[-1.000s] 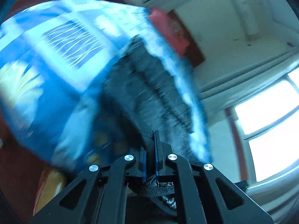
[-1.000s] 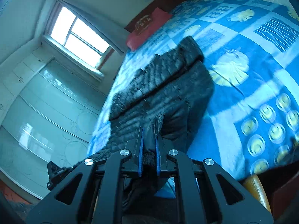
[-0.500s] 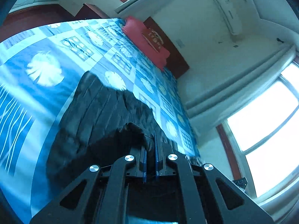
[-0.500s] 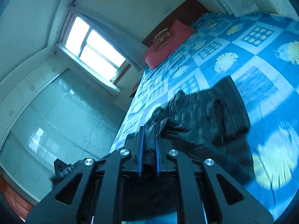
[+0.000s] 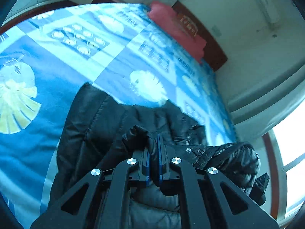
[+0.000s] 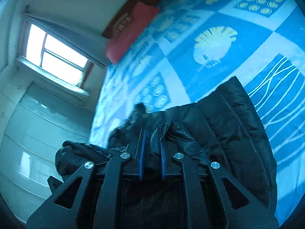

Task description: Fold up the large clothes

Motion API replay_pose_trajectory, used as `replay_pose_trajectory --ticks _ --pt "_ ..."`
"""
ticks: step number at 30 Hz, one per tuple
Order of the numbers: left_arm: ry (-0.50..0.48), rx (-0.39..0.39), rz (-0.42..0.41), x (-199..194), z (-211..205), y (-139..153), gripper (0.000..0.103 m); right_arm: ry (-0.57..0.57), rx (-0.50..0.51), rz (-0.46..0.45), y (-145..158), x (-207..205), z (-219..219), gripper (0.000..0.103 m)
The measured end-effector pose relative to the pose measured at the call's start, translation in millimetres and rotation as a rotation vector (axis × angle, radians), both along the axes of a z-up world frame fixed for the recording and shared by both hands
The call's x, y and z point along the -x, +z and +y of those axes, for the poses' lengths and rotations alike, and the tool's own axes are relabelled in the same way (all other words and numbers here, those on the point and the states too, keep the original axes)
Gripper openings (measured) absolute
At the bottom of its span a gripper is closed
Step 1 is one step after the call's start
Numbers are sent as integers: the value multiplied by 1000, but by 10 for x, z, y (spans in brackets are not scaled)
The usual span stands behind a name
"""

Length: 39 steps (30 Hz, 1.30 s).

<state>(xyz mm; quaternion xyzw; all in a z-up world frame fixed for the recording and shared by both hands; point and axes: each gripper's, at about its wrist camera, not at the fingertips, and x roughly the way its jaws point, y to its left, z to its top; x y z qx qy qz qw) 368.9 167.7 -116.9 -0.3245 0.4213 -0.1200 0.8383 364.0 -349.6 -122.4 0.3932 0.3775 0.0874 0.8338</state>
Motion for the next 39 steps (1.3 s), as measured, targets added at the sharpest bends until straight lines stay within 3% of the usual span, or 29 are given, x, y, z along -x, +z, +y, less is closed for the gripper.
replay_pose_trajectory --ticks 2,6,8,10,12,18,22,25,26,27,28,29,31,35,36,39 --pt "-1 7 4 -29 14 -62 11 5 17 -3 -49 -39 5 27" --pt "-19 19 -21 -1 46 -10 27 19 40 -64 40 41 -4 56" --pt "-31 35 -54 51 63 92 45 27 31 -96 107 101 -23 59" --pt "-15 55 -104 144 115 209 73 36 34 -108 160 155 -41 61" --pt "-4 50 -138 207 160 305 75 49 84 -105 199 163 -34 61" --pt "-36 -80 -92 41 165 240 75 92 310 -110 372 49 47 65" --pt "-42 -122 -46 -182 237 92 75 154 409 -50 243 -204 82 70" --pt "-56 -113 -25 -325 272 13 75 169 408 -1 82 -398 51 69" --pt "-71 -98 -17 -375 275 -13 75 174 405 6 45 -431 46 68" --pt "-79 -97 -12 -418 268 -27 75 182 405 14 7 -472 52 54" --pt "-86 -108 -12 -436 250 -25 74 190 406 25 -20 -505 68 37" --pt "-102 -128 -13 -465 218 -22 71 201 407 30 -44 -530 94 30" --pt "-143 -193 -9 -506 114 -19 48 201 436 19 -23 -538 152 21" --pt "-182 -289 -27 -514 -39 25 24 178 460 -32 125 -512 194 14" --pt "-184 -298 -37 -511 -49 48 12 168 472 -44 172 -507 201 13" --pt "-153 -348 -78 -519 -69 164 3 143 484 -74 282 -539 207 11"
